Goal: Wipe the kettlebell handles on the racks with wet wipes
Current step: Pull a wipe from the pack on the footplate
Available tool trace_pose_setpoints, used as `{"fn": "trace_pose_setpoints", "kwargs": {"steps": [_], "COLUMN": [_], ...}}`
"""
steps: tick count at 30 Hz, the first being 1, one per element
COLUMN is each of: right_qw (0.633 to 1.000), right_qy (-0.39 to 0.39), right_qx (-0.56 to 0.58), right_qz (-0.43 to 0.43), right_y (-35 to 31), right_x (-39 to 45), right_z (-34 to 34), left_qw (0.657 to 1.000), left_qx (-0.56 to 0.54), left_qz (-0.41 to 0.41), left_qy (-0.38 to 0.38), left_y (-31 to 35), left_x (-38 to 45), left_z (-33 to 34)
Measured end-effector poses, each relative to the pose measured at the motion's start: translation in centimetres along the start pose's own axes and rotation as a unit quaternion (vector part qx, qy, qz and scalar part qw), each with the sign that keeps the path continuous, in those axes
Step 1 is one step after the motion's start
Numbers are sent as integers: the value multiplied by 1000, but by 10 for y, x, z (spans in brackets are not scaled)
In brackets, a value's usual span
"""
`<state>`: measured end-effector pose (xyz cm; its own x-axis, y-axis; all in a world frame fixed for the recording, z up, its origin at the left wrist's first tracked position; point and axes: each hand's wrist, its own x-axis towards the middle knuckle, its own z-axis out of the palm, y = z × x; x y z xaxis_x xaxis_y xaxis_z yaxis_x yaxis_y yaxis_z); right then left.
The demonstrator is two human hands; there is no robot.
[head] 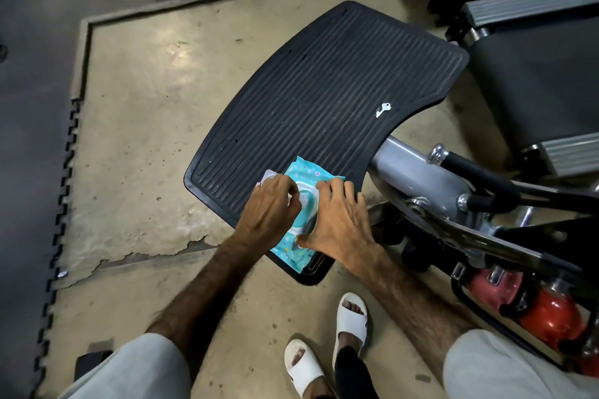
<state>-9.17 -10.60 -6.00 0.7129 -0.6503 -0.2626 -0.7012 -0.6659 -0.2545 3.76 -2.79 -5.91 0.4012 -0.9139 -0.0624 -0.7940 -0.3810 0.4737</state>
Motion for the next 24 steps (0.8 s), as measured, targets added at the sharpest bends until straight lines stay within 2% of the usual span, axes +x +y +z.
{"fn": "trace_pose_setpoints", "kwargs": {"steps": [2, 4, 7, 14, 18, 22, 24], "right_qw": [1000, 1000, 1000, 999, 999, 999, 999], "right_qy": [-1, -2, -6, -18, -19, -18, -15], "right_qx": [-1, -3, 2, 9, 12, 11, 15], "right_qz": [7, 10, 13, 28, 30, 32, 32], "right_y": [-1, -1, -1, -1, -1, -1, -1], "right_x": [1, 1, 0, -1, -1, 0, -1], "right_z": [1, 0, 0, 2, 2, 2, 3], "left_qw": [999, 997, 993, 998, 981, 965, 970], "left_qx": [-33, 11, 71, -68, -175, -221, -176], "left_qz": [0, 45, 79, 12, -86, -132, -161], "left_qy": [-30, -63, -50, -6, 10, 51, 45], "left_y": [-3, -6, -8, 5, 2, 8, 8], "left_x": [0, 2, 7, 4, -9, -13, -11], "left_z": [-2, -1, 4, 0, 0, -2, 0]}}
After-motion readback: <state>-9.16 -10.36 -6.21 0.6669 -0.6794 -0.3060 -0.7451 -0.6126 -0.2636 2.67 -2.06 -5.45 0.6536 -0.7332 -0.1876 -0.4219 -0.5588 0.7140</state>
